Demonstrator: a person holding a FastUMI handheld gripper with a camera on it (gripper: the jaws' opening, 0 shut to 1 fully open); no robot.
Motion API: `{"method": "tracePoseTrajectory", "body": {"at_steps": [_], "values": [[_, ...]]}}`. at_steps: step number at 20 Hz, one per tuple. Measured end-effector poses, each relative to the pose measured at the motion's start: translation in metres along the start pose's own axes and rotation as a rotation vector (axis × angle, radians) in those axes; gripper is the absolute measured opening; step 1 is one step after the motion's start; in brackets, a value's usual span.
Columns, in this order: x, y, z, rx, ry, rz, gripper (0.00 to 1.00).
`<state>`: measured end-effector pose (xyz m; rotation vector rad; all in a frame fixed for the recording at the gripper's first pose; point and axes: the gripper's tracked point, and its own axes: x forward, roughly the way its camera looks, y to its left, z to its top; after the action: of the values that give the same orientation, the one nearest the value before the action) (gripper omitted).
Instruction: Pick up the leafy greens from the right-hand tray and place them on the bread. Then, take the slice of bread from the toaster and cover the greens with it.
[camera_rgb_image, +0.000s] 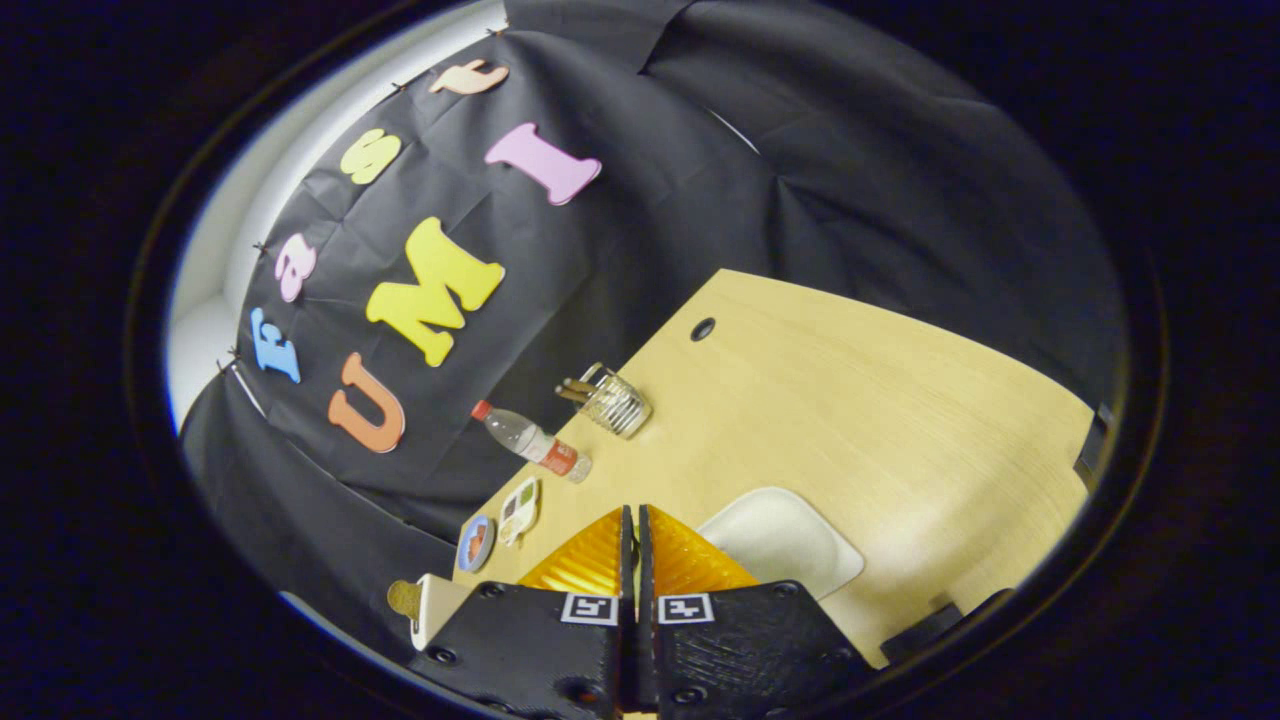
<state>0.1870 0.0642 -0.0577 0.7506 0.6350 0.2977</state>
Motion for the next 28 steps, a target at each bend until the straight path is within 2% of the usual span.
{"method": "tracePoseTrajectory", "body": {"at_steps": [4,8,15,19,24,28], "values": [[-0.01,0.046,-0.013,-0.039,-0.023,0.046,0.0],[0.0,0.091,-0.053,-0.103,0.021,0.088,0.0],[0.037,0.151,-0.131,-0.094,0.134,0.183,0.0],[0.054,0.164,-0.167,-0.079,0.178,0.208,0.0],[0.068,0.131,-0.172,-0.095,0.162,0.14,0.0],[0.078,0.085,-0.168,-0.134,0.144,0.029,0.0]]}}
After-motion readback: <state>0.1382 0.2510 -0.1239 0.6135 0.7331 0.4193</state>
